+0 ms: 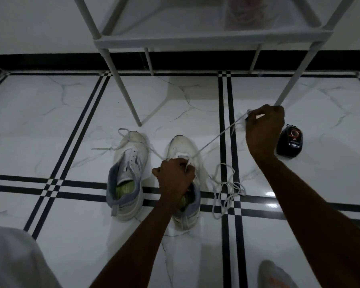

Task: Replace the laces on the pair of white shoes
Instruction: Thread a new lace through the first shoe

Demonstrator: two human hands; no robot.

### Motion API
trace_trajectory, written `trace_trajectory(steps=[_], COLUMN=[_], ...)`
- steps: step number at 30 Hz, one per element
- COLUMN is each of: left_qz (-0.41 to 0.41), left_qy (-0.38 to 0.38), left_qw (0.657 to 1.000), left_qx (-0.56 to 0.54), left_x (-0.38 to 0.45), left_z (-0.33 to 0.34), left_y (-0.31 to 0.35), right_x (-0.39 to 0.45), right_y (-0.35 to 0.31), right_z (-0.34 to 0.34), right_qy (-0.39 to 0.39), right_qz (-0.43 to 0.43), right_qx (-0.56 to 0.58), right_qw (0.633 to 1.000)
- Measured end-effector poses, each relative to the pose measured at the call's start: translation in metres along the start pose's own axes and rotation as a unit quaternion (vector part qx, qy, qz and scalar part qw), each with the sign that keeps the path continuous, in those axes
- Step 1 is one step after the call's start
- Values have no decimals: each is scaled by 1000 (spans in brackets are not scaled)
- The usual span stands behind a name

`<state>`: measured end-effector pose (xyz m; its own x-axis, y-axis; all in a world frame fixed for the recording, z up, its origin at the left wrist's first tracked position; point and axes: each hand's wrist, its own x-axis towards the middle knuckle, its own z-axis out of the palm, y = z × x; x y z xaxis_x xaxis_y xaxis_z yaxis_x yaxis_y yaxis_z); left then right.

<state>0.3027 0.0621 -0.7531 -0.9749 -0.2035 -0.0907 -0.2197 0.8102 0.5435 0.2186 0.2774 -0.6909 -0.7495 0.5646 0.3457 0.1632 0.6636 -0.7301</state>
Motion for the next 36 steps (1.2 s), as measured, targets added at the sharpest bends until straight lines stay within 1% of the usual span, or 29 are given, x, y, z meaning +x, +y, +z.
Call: trace_trajectory(steps=[1,2,3,4,6,7,8,9,11,12,14,16,18,19,22,23,24,26,28,31,36], left_qz=[0,0,0,1,4,7,8,8,8,6,1,-2,2,2,5,5,4,0,1,8,11], left_qy=[1,3,5,8,11,11,10,10,15,15,14,14,17,18,19,18,17,16,14,15,21], left_qw=[1000,1000,1000,1000,1000,1000,1000,1000,1000,1000,1000,1000,1000,1000,999,999,1000,1000,1000,999,1000], left_qx=[-3,-6,-7,-7,-15,-20,-21,-19,-9,-8,-14,-14,-18,-18,-25,-27,-25,-20,-18,-28,-17], left_x=[-1,-1,-1,-1,-1,0,-1,-1,-1,-2,-2,-1,-2,-2,-1,-1,-1,0,1,0,-2], left_z=[0,0,0,0,-1,-2,-3,-4,-4,-3,-2,-2,-2,-2,0,0,1,3,4,3,2], left_y=[1,1,2,2,2,3,4,3,0,-1,-2,-2,-1,-1,-2,-1,-2,-3,-5,-4,-2], right_x=[2,-2,-11,-26,-58,-72,-83,-89,-85,-79,-63,-54,-58,-62,-80,-86,-89,-91,-84,-70,-79], right_y=[2,5,8,11,10,9,8,9,11,17,26,30,31,32,29,26,22,18,21,34,36], right_z=[1,6,13,22,39,47,52,57,59,59,55,50,47,47,52,53,54,55,54,50,47], right_qy=[-33,-87,-163,-250,-402,-443,-459,-459,-424,-394,-321,-267,-262,-279,-384,-396,-397,-390,-355,-301,-281], right_qz=[-11,-28,-45,-67,-141,-169,-181,-188,-195,-174,-88,-55,-59,-80,-158,-176,-186,-207,-213,-163,-103], right_qx=[-18,-48,-81,-100,-91,-77,-62,-64,-73,-69,-40,-27,-19,-19,-28,-19,-23,-77,-117,-102,-68], right_qw=[999,995,982,961,900,877,867,866,882,900,942,962,963,957,909,901,898,894,903,934,952])
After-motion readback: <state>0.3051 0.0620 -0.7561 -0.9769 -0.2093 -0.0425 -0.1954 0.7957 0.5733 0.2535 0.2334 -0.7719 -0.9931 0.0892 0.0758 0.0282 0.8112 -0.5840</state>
